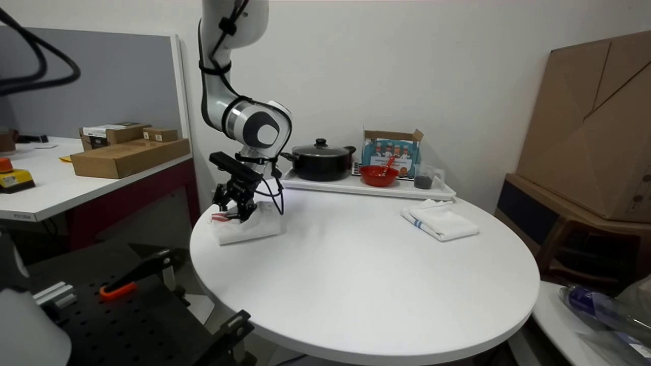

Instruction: Use the towel on the center to wipe the table

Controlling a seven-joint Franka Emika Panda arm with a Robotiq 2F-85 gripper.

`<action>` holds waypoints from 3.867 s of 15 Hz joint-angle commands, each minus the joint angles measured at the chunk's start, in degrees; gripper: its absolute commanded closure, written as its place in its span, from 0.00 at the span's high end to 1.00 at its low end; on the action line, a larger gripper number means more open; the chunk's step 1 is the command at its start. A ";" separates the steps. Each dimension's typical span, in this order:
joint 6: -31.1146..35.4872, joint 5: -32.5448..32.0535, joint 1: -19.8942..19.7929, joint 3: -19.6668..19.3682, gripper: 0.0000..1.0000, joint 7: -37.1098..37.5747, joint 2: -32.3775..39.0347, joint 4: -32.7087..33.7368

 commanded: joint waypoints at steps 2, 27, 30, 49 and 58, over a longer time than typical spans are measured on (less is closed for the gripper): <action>-5.52 -2.51 2.91 -3.60 0.06 1.06 8.68 17.17; -3.27 3.88 -15.58 -5.92 0.06 -4.71 -0.71 -3.58; -3.76 3.97 -12.95 -2.13 0.06 -6.87 0.06 -5.69; -5.90 1.43 -6.02 -8.54 0.52 0.60 2.64 10.38; -2.77 0.75 -7.31 -9.68 1.00 1.94 -18.08 -8.47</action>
